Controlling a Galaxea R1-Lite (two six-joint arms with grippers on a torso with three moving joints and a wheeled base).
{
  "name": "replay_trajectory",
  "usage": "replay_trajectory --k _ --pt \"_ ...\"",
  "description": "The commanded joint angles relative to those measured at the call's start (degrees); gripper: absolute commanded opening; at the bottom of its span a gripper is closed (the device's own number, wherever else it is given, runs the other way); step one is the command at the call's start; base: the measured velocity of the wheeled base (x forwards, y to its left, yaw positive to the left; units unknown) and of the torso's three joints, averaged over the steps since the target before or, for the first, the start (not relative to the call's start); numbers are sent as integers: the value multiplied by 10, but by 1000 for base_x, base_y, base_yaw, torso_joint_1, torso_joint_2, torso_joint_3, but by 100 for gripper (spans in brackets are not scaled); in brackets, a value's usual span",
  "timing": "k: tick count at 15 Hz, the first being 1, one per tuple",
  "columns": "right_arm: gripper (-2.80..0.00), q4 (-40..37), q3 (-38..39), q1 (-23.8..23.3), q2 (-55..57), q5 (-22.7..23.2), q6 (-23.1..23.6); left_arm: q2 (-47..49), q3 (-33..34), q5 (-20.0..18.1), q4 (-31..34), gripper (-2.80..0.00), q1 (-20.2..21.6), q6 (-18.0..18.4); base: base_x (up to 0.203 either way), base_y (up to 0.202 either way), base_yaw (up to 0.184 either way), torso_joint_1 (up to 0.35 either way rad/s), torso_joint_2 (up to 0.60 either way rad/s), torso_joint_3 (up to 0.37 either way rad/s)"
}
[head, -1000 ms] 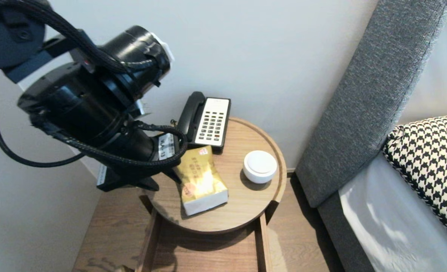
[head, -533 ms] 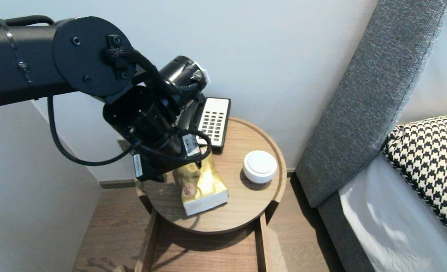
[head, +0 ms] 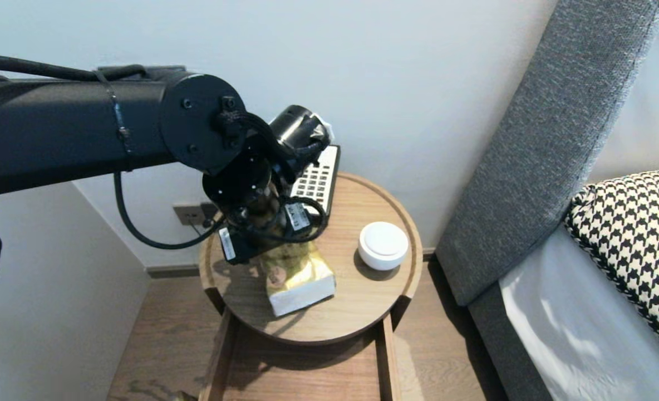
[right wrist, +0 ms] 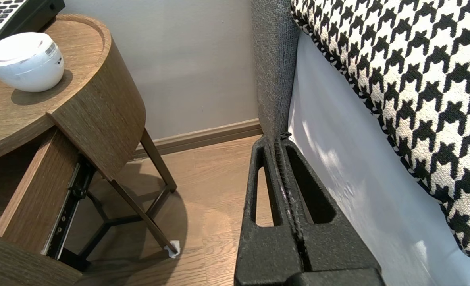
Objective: Put the tissue on the table in the drawer one by one
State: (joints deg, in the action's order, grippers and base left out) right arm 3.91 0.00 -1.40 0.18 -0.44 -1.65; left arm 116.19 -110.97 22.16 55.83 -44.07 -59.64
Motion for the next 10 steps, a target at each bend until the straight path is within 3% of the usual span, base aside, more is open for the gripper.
replay_trajectory --k 1,10 --pt "-280 0 15 0 1 0 0 14 0 6 3 0 -2 -4 0 0 0 0 0 0" --pt "-280 0 15 0 1 0 0 0 -3 6 2 0 -22 0 0 0 0 0 0 0"
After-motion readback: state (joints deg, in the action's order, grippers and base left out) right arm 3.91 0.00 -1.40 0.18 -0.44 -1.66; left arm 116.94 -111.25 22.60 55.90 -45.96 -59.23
